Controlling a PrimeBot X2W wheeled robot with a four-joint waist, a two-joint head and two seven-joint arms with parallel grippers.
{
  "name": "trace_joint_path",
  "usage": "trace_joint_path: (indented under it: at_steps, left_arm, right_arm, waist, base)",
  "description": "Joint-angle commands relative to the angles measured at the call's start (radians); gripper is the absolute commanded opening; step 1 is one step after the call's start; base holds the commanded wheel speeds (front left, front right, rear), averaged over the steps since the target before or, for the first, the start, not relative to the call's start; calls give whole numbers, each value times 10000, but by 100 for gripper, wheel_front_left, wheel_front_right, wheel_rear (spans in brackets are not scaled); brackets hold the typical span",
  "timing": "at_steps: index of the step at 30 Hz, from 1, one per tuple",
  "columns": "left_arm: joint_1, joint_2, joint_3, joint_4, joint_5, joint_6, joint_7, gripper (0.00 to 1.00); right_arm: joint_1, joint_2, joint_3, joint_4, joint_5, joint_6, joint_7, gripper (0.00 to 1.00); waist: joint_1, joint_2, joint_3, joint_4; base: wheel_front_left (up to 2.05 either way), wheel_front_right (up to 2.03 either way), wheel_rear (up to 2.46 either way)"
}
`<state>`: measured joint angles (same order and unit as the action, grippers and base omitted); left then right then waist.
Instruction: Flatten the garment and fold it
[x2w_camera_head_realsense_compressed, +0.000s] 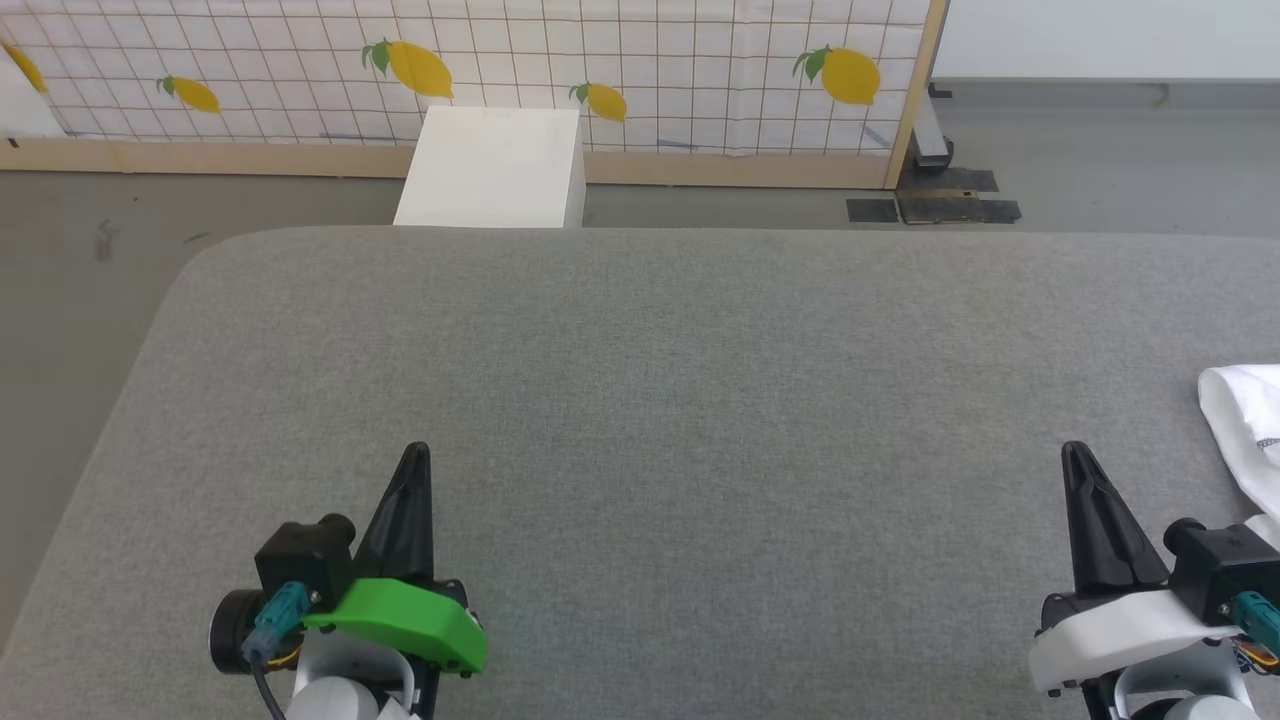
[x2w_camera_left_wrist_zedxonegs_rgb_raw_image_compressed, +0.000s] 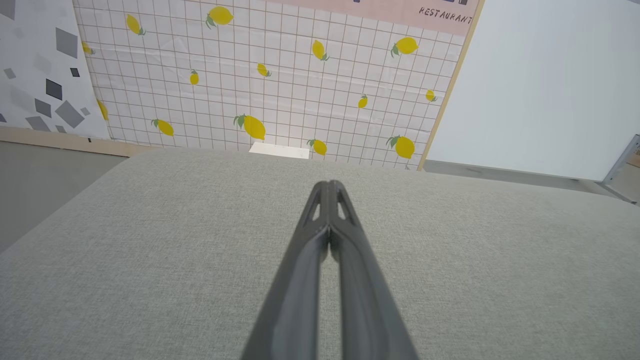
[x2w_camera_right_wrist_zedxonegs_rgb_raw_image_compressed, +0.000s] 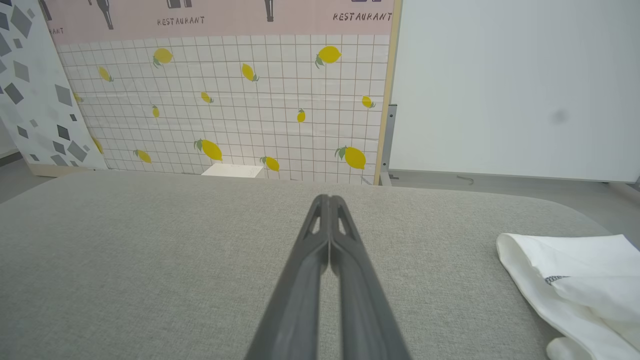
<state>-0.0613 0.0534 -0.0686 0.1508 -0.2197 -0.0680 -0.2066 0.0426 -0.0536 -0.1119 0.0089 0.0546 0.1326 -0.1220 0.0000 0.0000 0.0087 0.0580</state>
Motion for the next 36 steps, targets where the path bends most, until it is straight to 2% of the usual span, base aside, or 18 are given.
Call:
trace_joint_path:
  at_steps: [1,36]
  left_arm:
    - [131,-7,50,-78,113,80,64,0]
    - [311,-16,287,-612,892,304,812,0]
  right_arm:
    - [-87,7,49,-18,-61,-4,51,0]
    - [-214,17,449,-45,-242,-10,488,0]
  waist:
    - [0,0,-1,-9]
    - [0,0,-33,-223]
  base:
    - [0,0,0]
    - [0,0,0]
